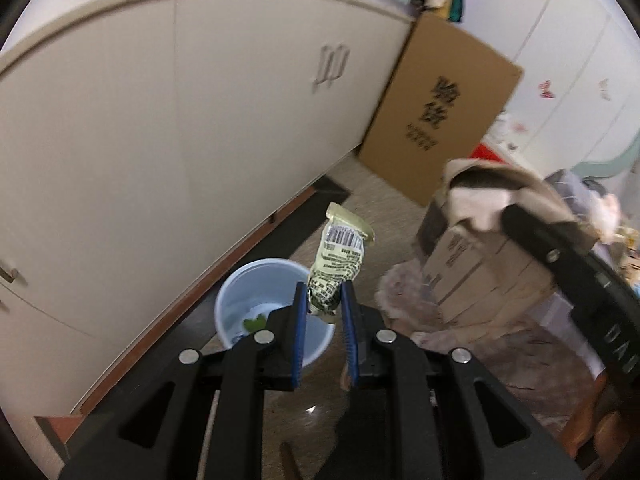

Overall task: Collect trash
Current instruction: 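Carry wrapper and brown paper to the wastebasket and release both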

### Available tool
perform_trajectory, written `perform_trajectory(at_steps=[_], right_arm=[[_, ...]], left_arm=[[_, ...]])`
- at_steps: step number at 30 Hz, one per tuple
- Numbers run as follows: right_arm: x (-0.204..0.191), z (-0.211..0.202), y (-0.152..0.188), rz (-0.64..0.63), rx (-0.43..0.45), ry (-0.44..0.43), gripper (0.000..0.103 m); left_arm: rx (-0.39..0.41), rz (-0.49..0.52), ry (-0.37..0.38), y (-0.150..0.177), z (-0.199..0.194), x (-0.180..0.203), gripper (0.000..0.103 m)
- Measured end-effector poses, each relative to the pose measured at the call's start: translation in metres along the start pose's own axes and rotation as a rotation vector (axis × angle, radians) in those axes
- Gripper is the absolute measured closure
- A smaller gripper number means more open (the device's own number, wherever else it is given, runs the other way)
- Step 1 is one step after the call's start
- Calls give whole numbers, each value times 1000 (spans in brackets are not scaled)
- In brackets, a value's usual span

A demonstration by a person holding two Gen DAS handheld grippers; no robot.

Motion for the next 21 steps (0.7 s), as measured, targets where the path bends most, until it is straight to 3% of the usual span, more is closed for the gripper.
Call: perform_trajectory(at_steps=[5,9,11,21], right_arm=[[-17,38,6,2,-45,-15,88],[-18,53,13,17,-76,-26,88],[-19,57,15,23,-87,-31,88],[-23,68,20,28,-121,-44,88]], left_arm=[[-4,-8,-83,-14,20,-22,82],[-2,-24,-102,-20,28,-34,47],[16,-33,-138,-20,27,-40,40],[32,-42,-183,-15,24,-51,32]])
Point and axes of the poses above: each gripper's, at about its wrist camera, not at the fingertips, and z roughly the way its jaws point, x to its right, y to its underside, the point moved 3 cm from there along z, roughly the way its jaws point, and after that the axes turned 12 degrees about y, right-handed, at the moved point
